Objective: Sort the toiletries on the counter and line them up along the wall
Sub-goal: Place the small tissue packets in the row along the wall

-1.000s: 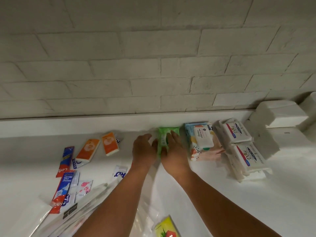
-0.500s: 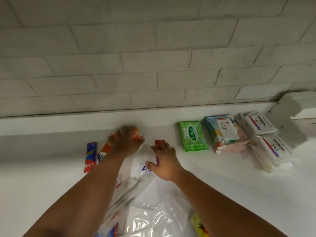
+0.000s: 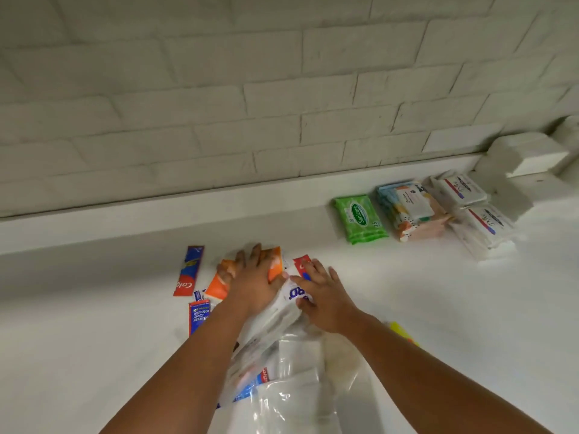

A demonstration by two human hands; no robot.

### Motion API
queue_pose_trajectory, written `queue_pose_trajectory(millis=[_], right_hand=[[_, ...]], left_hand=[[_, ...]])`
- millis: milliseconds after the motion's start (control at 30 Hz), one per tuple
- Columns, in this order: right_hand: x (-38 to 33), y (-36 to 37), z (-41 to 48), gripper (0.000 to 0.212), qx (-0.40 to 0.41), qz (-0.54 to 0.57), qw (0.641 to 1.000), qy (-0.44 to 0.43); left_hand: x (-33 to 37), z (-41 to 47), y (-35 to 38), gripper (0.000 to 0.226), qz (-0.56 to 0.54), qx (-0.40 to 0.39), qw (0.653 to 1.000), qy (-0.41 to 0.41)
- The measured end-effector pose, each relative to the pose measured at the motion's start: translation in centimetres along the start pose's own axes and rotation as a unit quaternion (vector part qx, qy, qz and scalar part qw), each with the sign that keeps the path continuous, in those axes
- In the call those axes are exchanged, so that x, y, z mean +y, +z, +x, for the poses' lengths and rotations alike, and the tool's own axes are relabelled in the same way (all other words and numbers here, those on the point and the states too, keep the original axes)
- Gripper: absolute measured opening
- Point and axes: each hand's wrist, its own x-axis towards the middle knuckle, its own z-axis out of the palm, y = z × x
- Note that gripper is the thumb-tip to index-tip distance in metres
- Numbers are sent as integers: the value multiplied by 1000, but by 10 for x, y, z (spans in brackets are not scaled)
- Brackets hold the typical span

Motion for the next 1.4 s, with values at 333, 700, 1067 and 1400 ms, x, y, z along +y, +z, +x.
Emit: queue_pose_trajectory(millis=[333, 700, 1067, 1400], right_hand=[[-23, 10, -45, 51, -3, 48, 999, 15], [-40, 4, -79, 42, 3, 163, 986, 22], [-15, -34, -140, 31, 165, 163, 969, 90], [85, -62, -222, 45, 41, 97, 964, 244]], left_hand=[[-4, -75, 20, 75, 29, 25, 999, 17], [-9, -116, 18, 64, -45, 42, 995, 74], [71, -145, 19, 37, -201, 137, 958, 153], [180, -127, 68, 63, -113, -41, 971, 209]])
